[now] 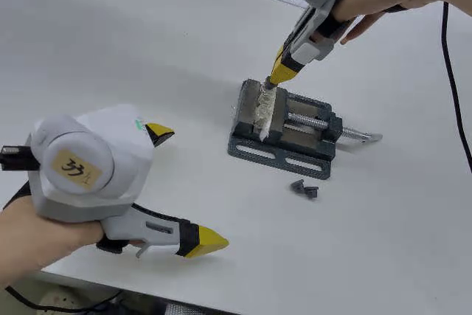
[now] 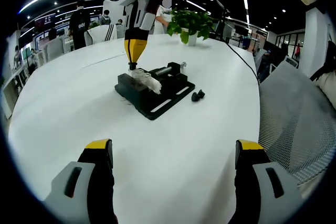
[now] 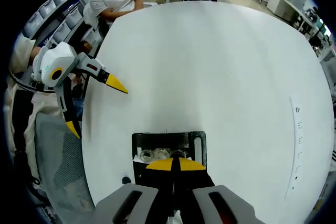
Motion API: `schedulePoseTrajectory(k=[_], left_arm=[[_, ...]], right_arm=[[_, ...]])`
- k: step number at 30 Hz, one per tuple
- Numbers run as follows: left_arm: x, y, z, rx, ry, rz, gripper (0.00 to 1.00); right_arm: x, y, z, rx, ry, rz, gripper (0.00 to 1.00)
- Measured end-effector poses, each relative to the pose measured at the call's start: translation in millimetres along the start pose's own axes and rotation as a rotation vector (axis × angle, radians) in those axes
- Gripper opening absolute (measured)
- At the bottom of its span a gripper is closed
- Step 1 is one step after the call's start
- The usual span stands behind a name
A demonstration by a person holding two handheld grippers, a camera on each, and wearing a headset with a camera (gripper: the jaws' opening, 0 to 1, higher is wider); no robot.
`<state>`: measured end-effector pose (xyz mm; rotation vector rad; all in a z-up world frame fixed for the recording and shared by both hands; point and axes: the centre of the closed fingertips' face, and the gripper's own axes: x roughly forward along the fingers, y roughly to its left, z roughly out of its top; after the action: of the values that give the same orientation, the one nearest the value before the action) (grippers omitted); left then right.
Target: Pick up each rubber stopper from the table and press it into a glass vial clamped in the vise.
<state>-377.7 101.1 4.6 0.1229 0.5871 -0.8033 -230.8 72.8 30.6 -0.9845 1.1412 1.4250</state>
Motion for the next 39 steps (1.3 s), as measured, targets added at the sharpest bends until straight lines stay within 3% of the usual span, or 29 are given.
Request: schedulePoseTrajectory(k=[18,32,36,39], left_arm=[[1.3,3.1,3.4,-0.012,-0.010,0.006,0.97],[5.9,1.4,5.2,-0.015,-0.008,0.002,0.96],[7.2,1.9,6.5,-0.013,-0.008,0.001,0.96],[6.0,3.3,6.9,-0.023,-0.013,0.006,0.96]], right_arm=[[0.8,8.8,-3.7,0.026,0.020,0.008,0.00],[3.7,-0.6,-0.7,0.013,0.105,-0.016,0.00],[3.8,-8.8,-2.6,0.037,0.116,0.005,0.00],[4.9,-4.0,-3.1,0.057,0.109,0.017,0.00]])
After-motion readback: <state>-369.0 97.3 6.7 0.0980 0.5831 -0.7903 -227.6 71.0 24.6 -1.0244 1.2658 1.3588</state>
